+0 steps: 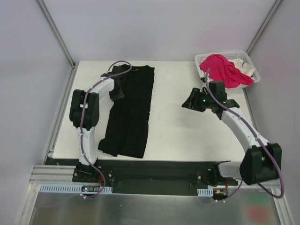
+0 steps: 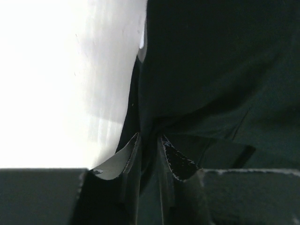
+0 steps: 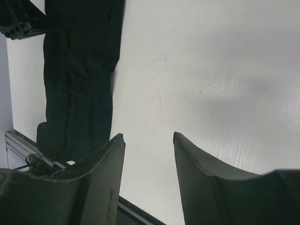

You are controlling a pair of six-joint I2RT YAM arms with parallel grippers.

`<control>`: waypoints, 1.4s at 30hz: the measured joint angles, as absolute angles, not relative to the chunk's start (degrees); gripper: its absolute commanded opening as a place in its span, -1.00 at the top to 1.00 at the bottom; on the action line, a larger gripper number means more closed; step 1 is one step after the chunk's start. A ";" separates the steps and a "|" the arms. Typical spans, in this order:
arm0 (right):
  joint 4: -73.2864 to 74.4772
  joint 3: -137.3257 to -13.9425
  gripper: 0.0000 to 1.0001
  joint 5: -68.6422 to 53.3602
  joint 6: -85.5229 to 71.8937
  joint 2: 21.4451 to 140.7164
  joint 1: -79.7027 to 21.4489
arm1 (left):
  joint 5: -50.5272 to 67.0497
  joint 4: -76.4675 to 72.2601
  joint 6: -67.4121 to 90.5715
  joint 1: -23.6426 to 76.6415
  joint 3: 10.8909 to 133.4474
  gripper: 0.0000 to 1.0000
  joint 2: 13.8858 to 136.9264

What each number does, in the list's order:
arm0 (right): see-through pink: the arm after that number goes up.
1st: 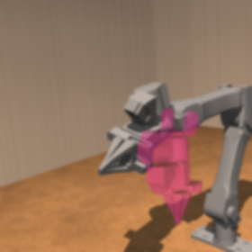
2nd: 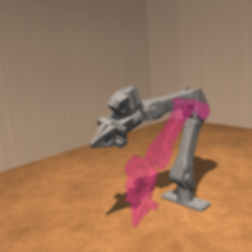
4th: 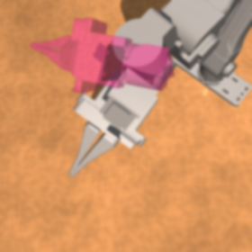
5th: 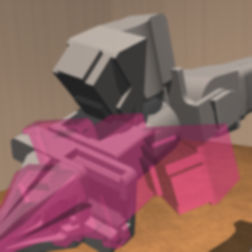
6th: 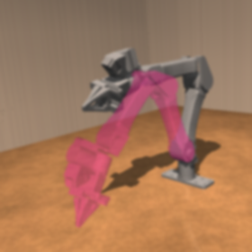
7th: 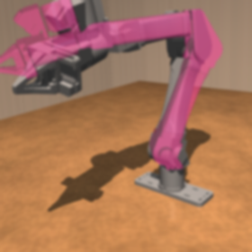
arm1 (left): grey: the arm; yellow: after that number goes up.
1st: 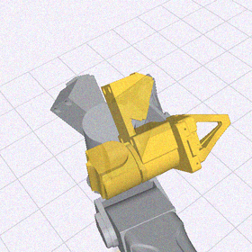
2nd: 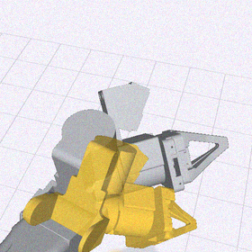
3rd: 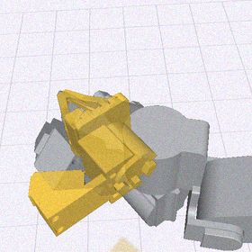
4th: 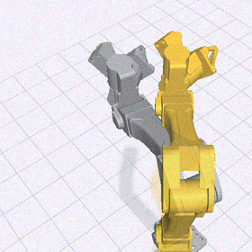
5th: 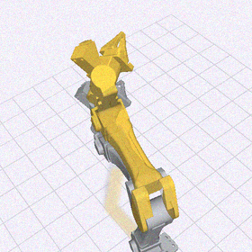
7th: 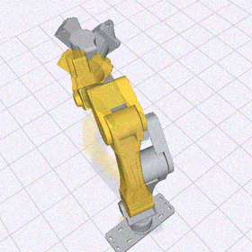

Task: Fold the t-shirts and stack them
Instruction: Rotate the tshirt 90 degrees

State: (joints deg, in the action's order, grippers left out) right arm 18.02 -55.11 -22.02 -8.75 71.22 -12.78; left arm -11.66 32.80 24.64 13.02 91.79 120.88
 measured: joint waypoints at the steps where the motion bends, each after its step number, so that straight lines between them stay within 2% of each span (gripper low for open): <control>1: 18.48 -56.16 -0.01 -22.35 -8.69 73.58 -13.34 | -10.87 32.88 24.03 13.17 91.02 0.33 120.09; 3: 19.18 -58.33 -0.03 -22.57 -8.45 78.30 -14.92 | -9.56 33.36 22.15 13.45 90.00 0.05 118.02; 4: 19.77 -59.59 -0.04 -22.50 -8.27 80.75 -15.94 | -8.95 33.58 21.19 13.61 89.71 -0.17 116.77; 7: 22.11 -63.61 -0.05 -22.37 -7.70 86.85 -19.49 | -6.98 33.67 18.22 13.98 89.62 -0.35 111.68; 10: 23.59 -66.72 -0.05 -22.37 -7.33 90.06 -22.83 | -4.89 33.65 15.18 14.31 90.41 -0.43 105.84; 18: 23.86 -70.91 -0.05 -22.09 -7.40 94.56 -32.49 | -2.96 31.14 9.34 14.28 98.89 -0.45 102.76; 26: 23.59 -73.71 -0.06 -20.91 -7.68 102.87 -42.02 | -2.83 29.85 7.79 14.28 93.23 -0.46 104.12; 32: 21.63 -73.71 -0.06 -19.64 -7.97 104.57 -42.72 | -1.10 29.39 7.46 14.28 85.27 -0.45 99.85; 42: 16.21 -73.71 -0.06 -18.92 -9.04 109.78 -42.57 | 0.62 28.01 7.01 14.28 84.34 -0.47 89.71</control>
State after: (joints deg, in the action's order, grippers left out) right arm 16.21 -73.71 -18.92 -9.04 109.78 -42.57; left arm 0.62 28.01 7.01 14.28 84.33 89.71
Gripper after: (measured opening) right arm 0.530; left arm 0.731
